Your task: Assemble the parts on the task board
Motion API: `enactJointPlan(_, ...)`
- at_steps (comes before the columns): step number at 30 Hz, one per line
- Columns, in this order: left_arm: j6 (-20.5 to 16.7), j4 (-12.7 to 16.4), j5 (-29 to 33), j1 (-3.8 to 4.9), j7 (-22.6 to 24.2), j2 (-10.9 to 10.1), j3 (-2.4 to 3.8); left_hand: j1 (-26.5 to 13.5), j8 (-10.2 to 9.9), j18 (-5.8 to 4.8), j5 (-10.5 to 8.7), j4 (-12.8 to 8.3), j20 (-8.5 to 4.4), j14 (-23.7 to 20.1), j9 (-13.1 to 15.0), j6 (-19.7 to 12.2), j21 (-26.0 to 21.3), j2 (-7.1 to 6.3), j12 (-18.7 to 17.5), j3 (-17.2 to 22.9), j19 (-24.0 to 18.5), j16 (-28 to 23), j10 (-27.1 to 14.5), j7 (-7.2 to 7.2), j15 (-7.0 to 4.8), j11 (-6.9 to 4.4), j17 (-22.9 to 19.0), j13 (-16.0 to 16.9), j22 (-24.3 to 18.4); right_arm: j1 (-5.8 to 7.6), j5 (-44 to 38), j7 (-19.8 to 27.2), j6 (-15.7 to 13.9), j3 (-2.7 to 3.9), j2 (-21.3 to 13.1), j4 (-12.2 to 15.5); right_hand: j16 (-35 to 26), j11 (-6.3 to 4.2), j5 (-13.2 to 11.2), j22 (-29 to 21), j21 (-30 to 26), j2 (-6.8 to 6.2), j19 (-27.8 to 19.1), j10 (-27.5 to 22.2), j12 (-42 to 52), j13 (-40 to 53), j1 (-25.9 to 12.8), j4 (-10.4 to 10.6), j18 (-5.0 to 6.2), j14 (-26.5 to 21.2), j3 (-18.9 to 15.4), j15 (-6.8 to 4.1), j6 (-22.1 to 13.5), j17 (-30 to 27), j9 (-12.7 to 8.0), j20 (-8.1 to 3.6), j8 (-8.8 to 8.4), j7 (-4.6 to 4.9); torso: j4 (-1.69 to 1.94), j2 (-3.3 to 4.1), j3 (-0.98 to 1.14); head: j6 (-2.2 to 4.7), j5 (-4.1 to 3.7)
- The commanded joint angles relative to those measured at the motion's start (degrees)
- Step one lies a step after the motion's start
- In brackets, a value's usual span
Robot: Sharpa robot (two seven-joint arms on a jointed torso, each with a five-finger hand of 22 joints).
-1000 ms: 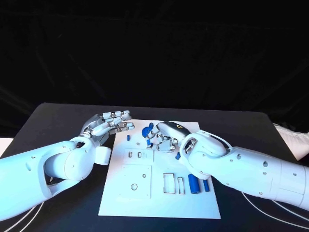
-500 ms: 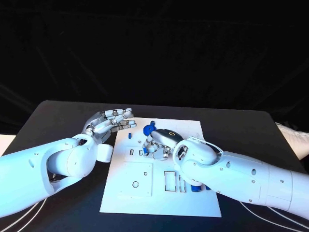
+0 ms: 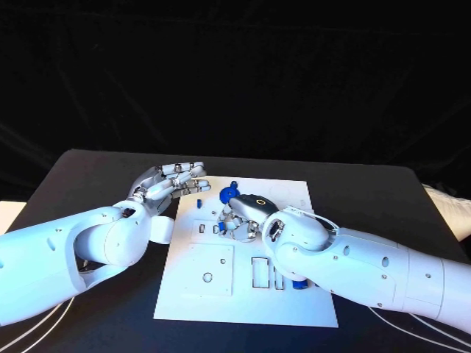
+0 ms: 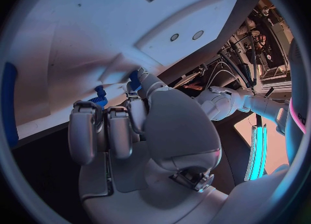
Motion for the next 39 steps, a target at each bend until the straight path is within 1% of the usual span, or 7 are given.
enactJointPlan(1, 1.18, 0.16, 0.14, 0.03, 0.53, 0.12, 0.04, 0.06, -0.26, 0.71, -0.22, -0.19, 0.1, 0.52, -0.03, -0.42, 0.23, 0.38, -0.26, 0.01, 0.42, -0.2, -0.34, 0.99, 0.03, 0.09, 0.04, -0.04, -0.08, -0.42, -1.69, -2.31, 3.52, -0.34, -0.11, -0.25, -0.34, -0.06, 0.04, -0.1, -0.14, -0.23, -0.2, -0.35, -0.37, -6.6, -0.58, -0.06, -1.01, 4.28, 0.21, -0.13, 0.94, 6.82, 0.92, -0.23, 0.24, -0.68, 0.01, -0.01, -0.01, -0.19, -0.01)
enactJointPlan(10, 1.22, 0.2, 0.14, 0.03, 0.45, 0.1, 0.04, 0.06, -0.26, 0.71, -0.22, -0.19, 0.1, 0.52, -0.03, -0.42, 0.23, 0.38, -0.26, 0.01, 0.42, -0.2, -0.34, 0.99, 0.03, 0.09, 0.04, -0.04, -0.08, -0.47, -2.71, -4.35, 4.3, -0.36, -0.42, -0.07, -0.56, 0.28, 0.04, -0.34, -0.3, -1.36, -0.3, -1.18, -2.18, -7.66, -1.83, 0.18, -0.97, 4.21, 0.01, 0.12, 0.07, 6.51, 0.71, -0.03, -0.4, -0.25, -0.02, 0.01, 0.0, -0.44, -0.04)
enactJointPlan(17, 1.25, 0.14, 0.14, 0.03, 0.39, 0.12, 0.04, 0.06, -0.26, 0.71, -0.22, -0.19, 0.1, 0.52, -0.03, -0.42, 0.23, 0.38, -0.26, 0.01, 0.42, -0.2, -0.34, 0.99, 0.03, 0.09, 0.04, -0.04, -0.08, -0.5, -2.95, -4.76, 4.54, -0.36, -0.56, 0.12, -0.66, 0.42, 0.4, -0.43, -0.38, -1.89, -0.33, -1.36, -2.55, -7.86, -2.17, 0.18, -0.96, 4.19, 0.01, 0.25, -0.26, 6.39, 0.62, 0.08, -0.65, -0.08, 0.0, 0.01, -0.01, -0.53, -0.07)
enactJointPlan(25, 1.3, 0.09, 0.14, 0.02, 0.33, 0.18, 0.04, 0.01, -0.29, 0.71, -0.22, -0.28, 0.1, 0.56, -0.03, -0.42, 0.23, 0.41, -0.3, 0.08, 0.45, -0.28, -0.35, 1.0, 0.03, 0.1, 0.04, -0.04, -0.11, -0.52, -2.97, -4.9, 4.42, -0.36, -0.55, 0.09, -1.0, 1.15, 0.76, -0.68, -0.57, -3.66, -0.45, -3.05, -6.15, -10.08, -4.1, 0.95, -0.93, 4.08, -0.68, 0.82, -2.42, 5.94, 0.02, 0.52, -2.03, 0.83, -0.04, 0.01, -0.03, -0.51, -0.21)
enactJointPlan(27, 1.31, 0.08, 0.14, 0.02, 0.31, 0.19, 0.04, 0.01, -0.29, 0.71, -0.22, -0.28, 0.1, 0.56, -0.03, -0.42, 0.23, 0.41, -0.3, 0.08, 0.45, -0.28, -0.35, 1.0, 0.03, 0.1, 0.04, -0.04, -0.11, -0.52, -2.95, -4.89, 4.02, -0.36, -0.53, 0.05, -1.13, 1.5, 0.78, -0.83, -0.67, -4.31, -0.53, -3.85, -7.76, -11.13, -4.78, 1.3, -0.91, 4.03, -1.09, 1.1, -3.74, 5.76, -0.37, 0.78, -2.4, 1.21, -0.04, 0.01, -0.03, -0.51, -0.23)
enactJointPlan(31, 1.33, 0.04, 0.14, 0.02, 0.22, 0.2, 0.04, 0.01, -0.29, 0.71, -0.22, -0.28, 0.1, 0.56, -0.03, -0.42, 0.23, 0.41, -0.3, 0.08, 0.45, -0.28, -0.35, 1.0, 0.03, 0.1, 0.04, -0.04, -0.11, -0.52, -2.75, -4.76, 2.37, -0.37, -0.52, 0.02, -1.28, 1.99, 0.42, -1.01, -0.82, -5.43, -0.65, -4.53, -9.1, -12.12, -6.14, 2.24, -0.86, 3.98, -2.35, 1.56, -5.87, 5.63, -1.04, 1.24, -2.41, 1.66, 0.03, -0.01, -0.05, -0.44, -0.29)
enactJointPlan(39, 1.45, 0.0, 0.14, 0.02, 0.1, 0.25, 0.04, 0.01, -0.29, 0.71, -0.22, -0.28, 0.1, 0.56, -0.03, -0.42, 0.23, 0.41, -0.3, 0.08, 0.45, -0.28, -0.35, 1.0, 0.03, 0.1, 0.04, -0.04, -0.11, -0.63, -2.31, -3.77, -2.44, -0.38, -0.63, 0.46, -1.39, 2.21, -0.07, -1.13, -0.92, -6.22, -0.72, -4.58, -9.09, -12.32, -7.33, 3.78, -0.82, 3.96, -4.22, 1.79, -6.79, 5.57, -1.42, 1.55, -2.22, 1.83, 0.03, -0.02, -0.05, -0.39, -0.34)
